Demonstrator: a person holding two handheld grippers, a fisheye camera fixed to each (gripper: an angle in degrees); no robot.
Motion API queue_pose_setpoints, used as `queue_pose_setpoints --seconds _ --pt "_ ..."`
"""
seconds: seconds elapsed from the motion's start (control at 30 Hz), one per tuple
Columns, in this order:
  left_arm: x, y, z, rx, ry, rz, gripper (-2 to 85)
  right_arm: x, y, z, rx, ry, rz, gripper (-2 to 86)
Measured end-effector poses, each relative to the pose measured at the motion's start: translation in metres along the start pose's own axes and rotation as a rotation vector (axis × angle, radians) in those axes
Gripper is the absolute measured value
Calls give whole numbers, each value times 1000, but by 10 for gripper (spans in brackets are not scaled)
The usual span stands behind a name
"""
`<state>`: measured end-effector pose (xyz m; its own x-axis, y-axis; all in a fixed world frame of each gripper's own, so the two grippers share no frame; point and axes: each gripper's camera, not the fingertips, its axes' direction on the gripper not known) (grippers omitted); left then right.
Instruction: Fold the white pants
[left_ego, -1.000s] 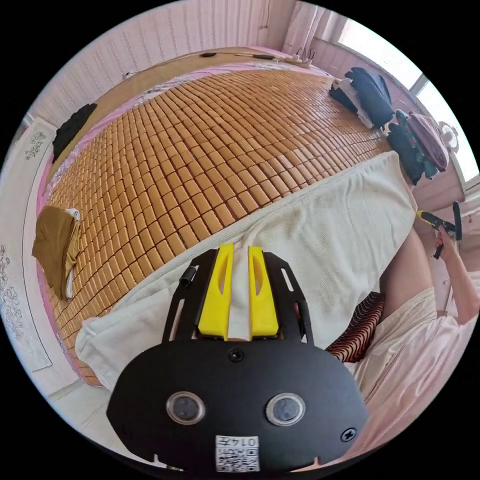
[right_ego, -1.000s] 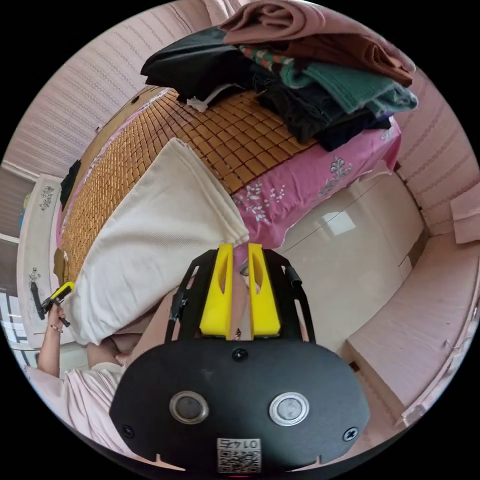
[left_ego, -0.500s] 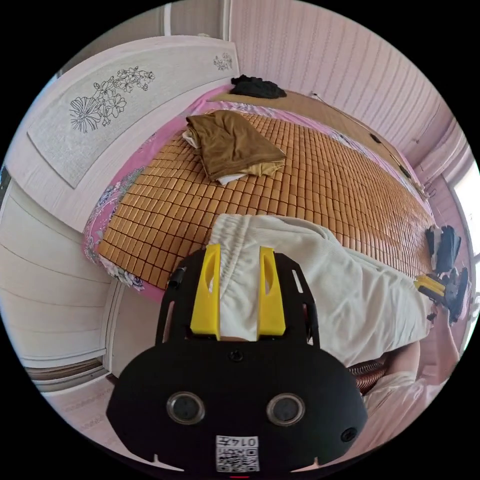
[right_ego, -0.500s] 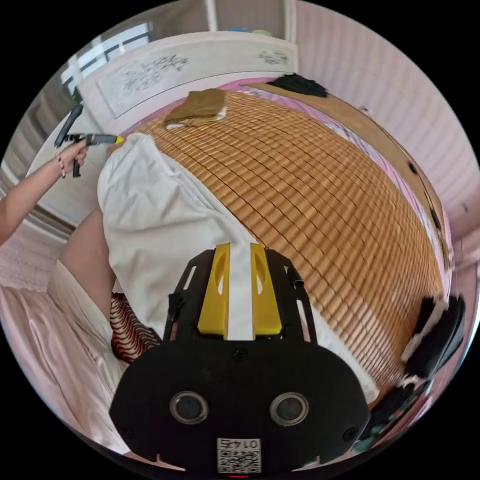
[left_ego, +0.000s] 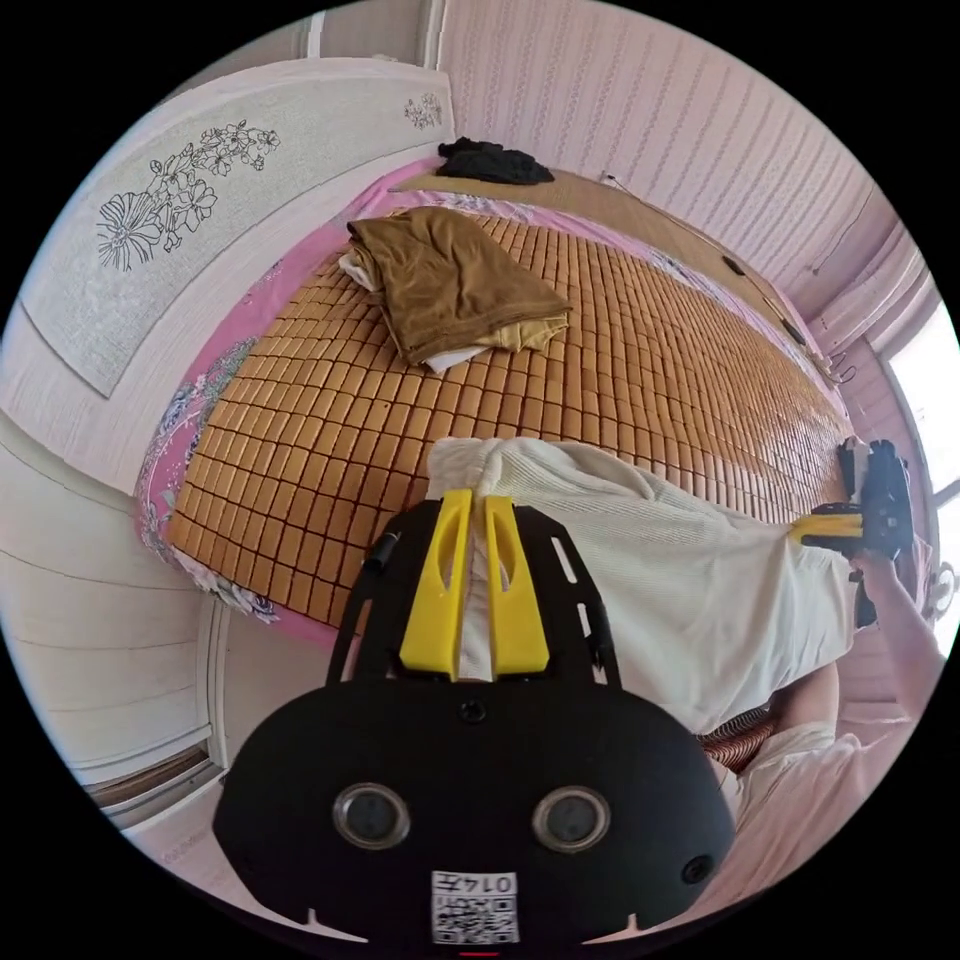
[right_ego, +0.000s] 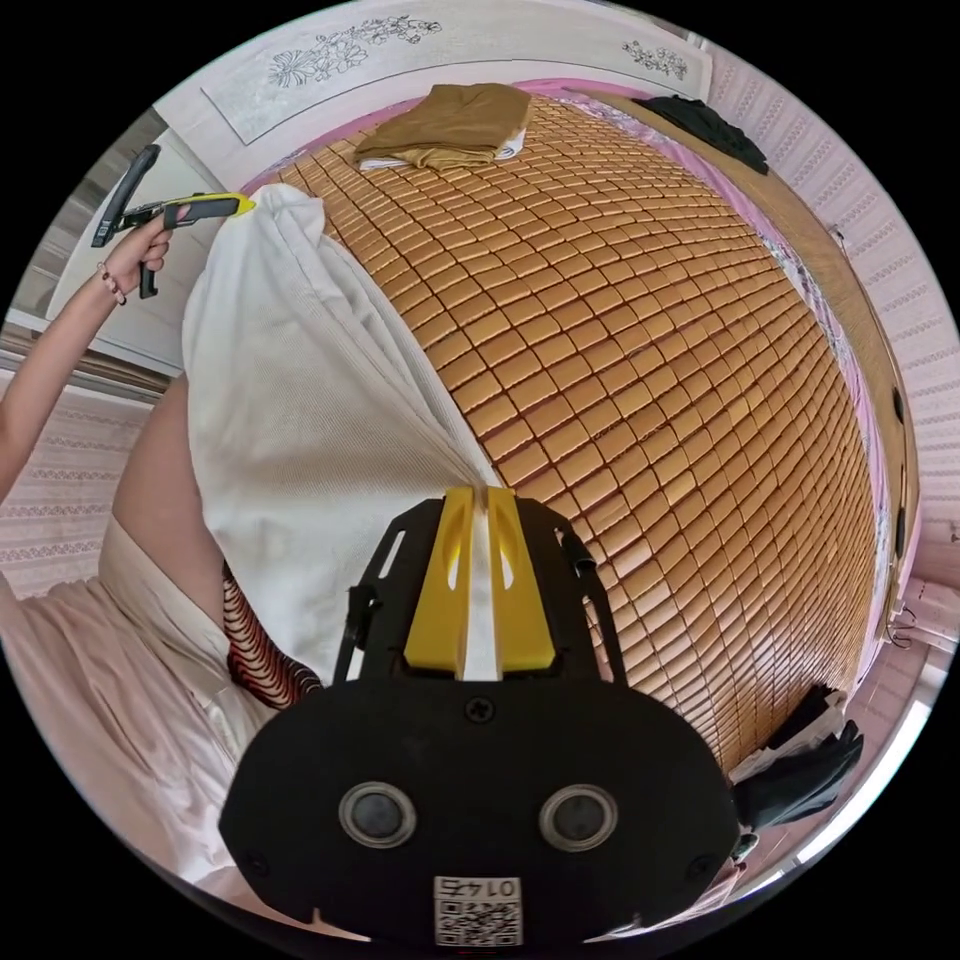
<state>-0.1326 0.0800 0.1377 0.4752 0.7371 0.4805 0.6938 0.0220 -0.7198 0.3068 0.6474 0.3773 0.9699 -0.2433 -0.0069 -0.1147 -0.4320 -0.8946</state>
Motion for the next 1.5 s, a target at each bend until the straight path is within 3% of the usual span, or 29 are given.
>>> queue_pose_setpoints --seconds 0.13,0.23,0.33,0.43,0.57,0.63,0.7,0.8,0.97,1.07,1.13,1.23,1.4,1.5 --pt "-7 -10 27 -34 10 -62 28 4 -13 35 -9 29 30 42" --pt "13 -12 65 -120 -86 4 45 22 -10 21 14 1 79 43" --pt "15 -21 60 -165 -81 -17 53 47 21 -9 123 262 228 5" --pt "13 -12 12 -61 -86 53 54 59 54 -26 152 282 246 -6" --pt "40 23 -54 68 -279 224 9 39 73 -9 136 139 201 -7" --pt "75 43 -62 85 -196 370 -3 15 62 15 94 46 120 -6" --pt "143 72 -43 34 56 588 -8 6 49 28 77 75 106 -5" --pt "241 112 -1 -41 354 721 -9 11 23 42 -7 135 96 -4" --pt "357 149 60 -157 421 896 -9 39 13 49 -95 90 80 -4" --pt "388 168 100 -223 264 1008 -9 67 12 38 -147 -17 87 -4" --pt "387 168 102 -222 294 998 -9 87 11 23 -181 -78 78 -4" --pt "393 167 95 -279 275 1049 -10 97 18 22 -164 -29 83 -4" --pt "400 189 104 -194 175 1132 -9 104 33 8 -154 80 33 -4" --pt "409 197 105 -182 130 1187 -9 127 48 -7 -137 44 78 -4"
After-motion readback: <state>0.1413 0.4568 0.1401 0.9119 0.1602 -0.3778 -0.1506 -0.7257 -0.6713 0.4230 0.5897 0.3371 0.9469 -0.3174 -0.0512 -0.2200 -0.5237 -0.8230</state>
